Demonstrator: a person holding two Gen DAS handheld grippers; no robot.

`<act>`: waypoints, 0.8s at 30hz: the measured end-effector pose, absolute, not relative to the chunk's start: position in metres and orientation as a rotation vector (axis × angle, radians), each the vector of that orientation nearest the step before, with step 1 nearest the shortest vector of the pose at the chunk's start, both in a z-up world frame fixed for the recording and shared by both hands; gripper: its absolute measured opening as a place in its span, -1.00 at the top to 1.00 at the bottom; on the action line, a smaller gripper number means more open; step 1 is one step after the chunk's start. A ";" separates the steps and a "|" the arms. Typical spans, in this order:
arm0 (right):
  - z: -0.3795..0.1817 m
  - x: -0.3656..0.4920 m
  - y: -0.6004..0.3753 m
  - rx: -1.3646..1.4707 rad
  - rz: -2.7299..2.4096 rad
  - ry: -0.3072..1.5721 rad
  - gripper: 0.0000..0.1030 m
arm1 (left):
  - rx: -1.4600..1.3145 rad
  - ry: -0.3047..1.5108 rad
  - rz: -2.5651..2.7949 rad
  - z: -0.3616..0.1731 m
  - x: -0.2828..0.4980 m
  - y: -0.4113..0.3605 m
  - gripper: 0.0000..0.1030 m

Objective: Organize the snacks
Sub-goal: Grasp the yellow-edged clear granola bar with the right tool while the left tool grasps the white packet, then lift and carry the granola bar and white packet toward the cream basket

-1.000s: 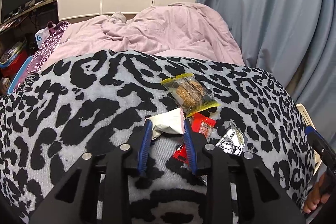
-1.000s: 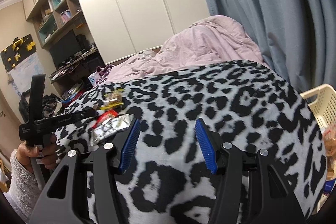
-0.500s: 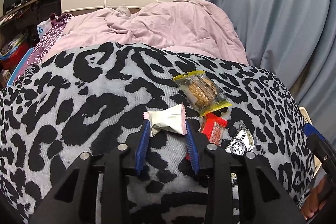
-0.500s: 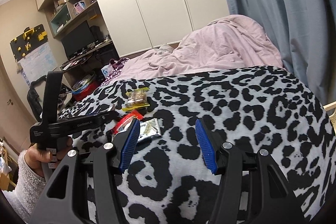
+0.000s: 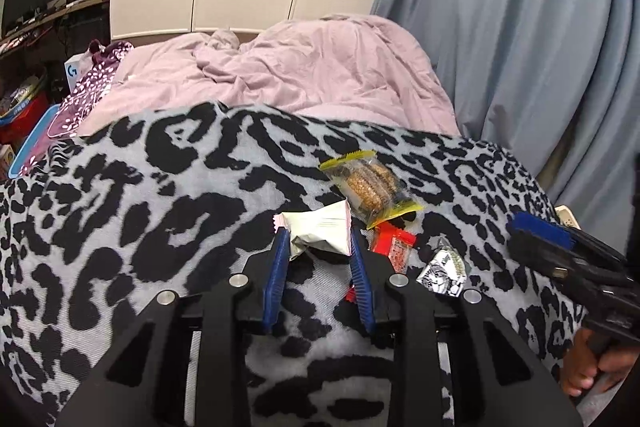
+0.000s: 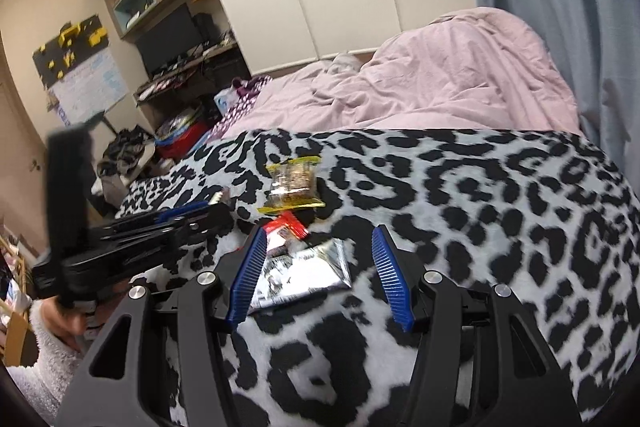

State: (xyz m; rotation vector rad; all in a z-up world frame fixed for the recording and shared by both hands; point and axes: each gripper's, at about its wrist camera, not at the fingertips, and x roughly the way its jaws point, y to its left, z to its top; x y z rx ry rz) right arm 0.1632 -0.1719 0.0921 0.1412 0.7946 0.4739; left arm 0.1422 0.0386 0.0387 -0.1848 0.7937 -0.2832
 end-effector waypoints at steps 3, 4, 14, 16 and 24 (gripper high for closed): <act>0.088 0.177 -0.152 0.092 0.499 0.816 -0.10 | -0.195 0.775 -0.282 0.044 0.135 0.046 0.41; 0.088 0.181 -0.145 0.076 0.512 0.821 -0.10 | -0.197 0.772 -0.282 0.046 0.134 0.047 0.41; 0.074 0.227 -0.096 -0.030 0.522 0.875 -0.10 | -0.219 0.749 -0.284 0.051 0.123 0.062 0.41; 0.070 0.233 -0.091 -0.049 0.518 0.890 -0.10 | -0.225 0.748 -0.284 0.051 0.122 0.064 0.41; 0.053 0.245 -0.082 -0.089 0.495 0.938 0.06 | -0.242 0.748 -0.289 0.050 0.120 0.069 0.41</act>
